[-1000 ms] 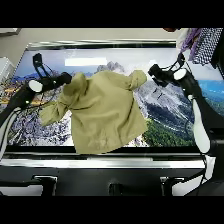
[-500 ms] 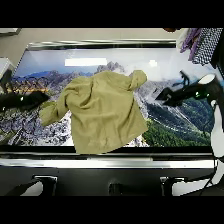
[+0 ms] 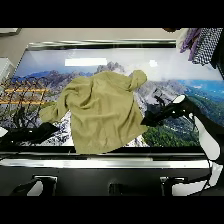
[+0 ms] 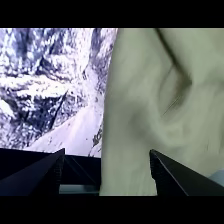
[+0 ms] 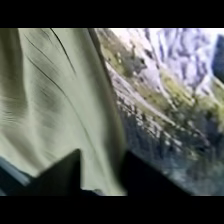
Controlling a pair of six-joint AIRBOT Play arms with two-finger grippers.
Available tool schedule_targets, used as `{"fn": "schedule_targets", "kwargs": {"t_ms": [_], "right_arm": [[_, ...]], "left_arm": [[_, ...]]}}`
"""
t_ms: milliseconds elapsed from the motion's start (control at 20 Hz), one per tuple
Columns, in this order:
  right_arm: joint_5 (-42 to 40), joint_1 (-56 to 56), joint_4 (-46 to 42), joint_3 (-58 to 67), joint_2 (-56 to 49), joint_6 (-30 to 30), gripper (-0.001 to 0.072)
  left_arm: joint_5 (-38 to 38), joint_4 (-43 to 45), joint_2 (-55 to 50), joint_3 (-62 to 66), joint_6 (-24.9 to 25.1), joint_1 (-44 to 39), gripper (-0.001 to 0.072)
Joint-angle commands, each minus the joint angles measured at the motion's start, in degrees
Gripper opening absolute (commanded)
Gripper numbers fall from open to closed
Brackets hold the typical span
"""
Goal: Fold the clothes and pants, and hang the long-sleeved shirts on hangers.
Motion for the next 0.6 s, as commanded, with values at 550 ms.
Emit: {"fn": "schedule_targets", "kwargs": {"t_ms": [550], "right_arm": [[-0.94, 1.42, 3.43, -1.36, 6.62, 0.46, 0.0024]], "left_arm": [[8.28, -4.48, -19.96, -2.16, 2.19, -20.46, 0.0590]]}}
